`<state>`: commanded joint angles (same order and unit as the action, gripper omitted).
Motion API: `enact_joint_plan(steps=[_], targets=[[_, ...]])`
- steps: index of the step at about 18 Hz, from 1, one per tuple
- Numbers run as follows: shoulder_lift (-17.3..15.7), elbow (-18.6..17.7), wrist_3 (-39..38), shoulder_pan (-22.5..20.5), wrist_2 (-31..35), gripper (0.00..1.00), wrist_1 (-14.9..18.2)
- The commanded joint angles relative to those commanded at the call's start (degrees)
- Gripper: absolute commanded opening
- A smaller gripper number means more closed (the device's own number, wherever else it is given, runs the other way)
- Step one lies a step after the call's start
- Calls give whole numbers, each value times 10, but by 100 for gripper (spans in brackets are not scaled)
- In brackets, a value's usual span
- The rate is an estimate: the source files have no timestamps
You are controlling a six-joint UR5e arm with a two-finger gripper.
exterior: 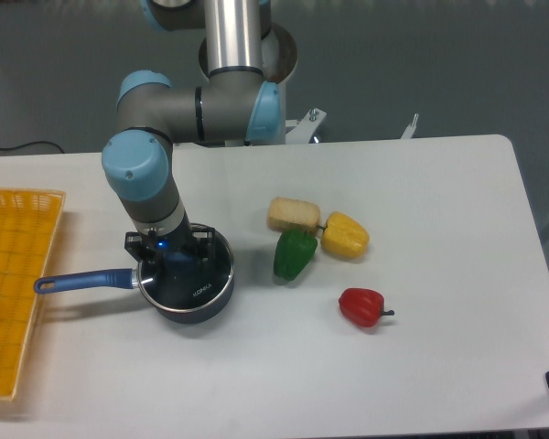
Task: Open the lid
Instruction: 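Close the gripper around the blue lid knob, then lift the glass lid up off the saucepan by its knob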
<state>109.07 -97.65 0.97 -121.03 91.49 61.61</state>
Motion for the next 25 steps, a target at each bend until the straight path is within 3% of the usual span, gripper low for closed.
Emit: enact_joint_plan(steps=[8, 20, 25], targets=[[-2, 1, -3, -1, -1, 48, 1], [-14, 3, 5, -7, 1, 45, 3], [-15, 18, 9, -13, 2, 45, 33]])
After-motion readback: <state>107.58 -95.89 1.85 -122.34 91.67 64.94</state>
